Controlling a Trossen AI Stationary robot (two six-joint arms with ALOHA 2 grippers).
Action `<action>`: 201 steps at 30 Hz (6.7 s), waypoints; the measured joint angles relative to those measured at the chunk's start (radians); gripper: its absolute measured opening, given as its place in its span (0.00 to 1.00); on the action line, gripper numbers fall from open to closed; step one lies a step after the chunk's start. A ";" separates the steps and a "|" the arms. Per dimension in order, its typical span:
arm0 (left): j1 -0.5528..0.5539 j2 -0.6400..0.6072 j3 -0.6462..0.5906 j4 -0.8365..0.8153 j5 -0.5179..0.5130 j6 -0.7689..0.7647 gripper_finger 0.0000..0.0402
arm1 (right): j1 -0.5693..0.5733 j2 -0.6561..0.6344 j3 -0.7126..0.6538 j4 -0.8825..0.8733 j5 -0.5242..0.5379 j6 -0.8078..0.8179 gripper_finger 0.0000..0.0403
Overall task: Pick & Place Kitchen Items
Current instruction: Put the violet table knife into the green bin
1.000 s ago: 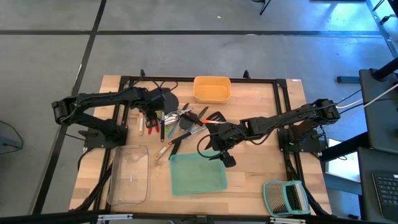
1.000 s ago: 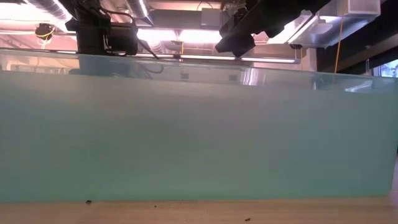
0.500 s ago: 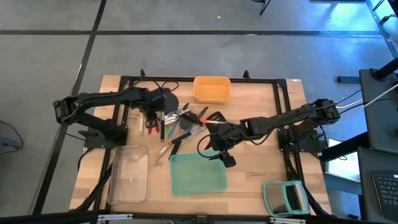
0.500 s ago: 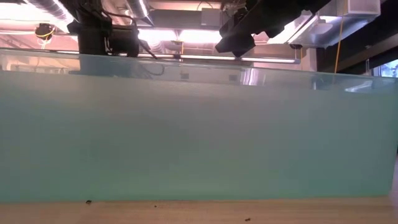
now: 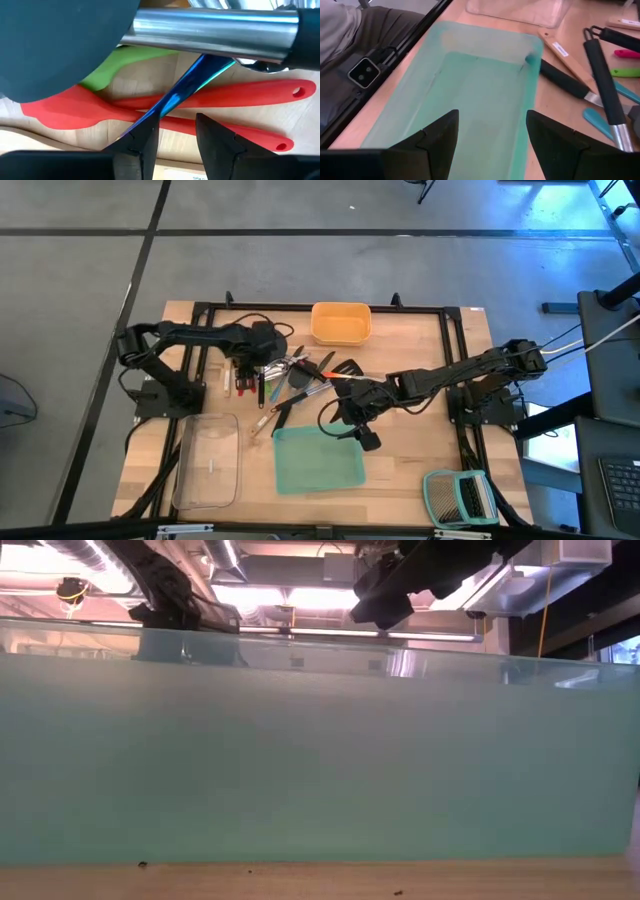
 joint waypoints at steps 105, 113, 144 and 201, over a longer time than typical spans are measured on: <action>0.027 -0.131 -0.035 -0.101 -0.083 -0.314 0.07 | 0.009 0.000 0.000 -0.021 0.002 -0.010 0.58; -0.005 -0.132 -0.034 -0.104 0.050 -0.302 0.07 | 0.009 0.000 0.000 -0.021 0.002 -0.010 0.58; -0.136 -0.132 0.094 -0.338 0.053 -0.325 0.07 | 0.023 0.000 0.000 -0.016 0.002 -0.002 0.58; -0.241 -0.116 0.123 -0.361 0.426 -0.254 0.07 | 0.023 0.000 0.000 -0.016 0.002 -0.007 0.58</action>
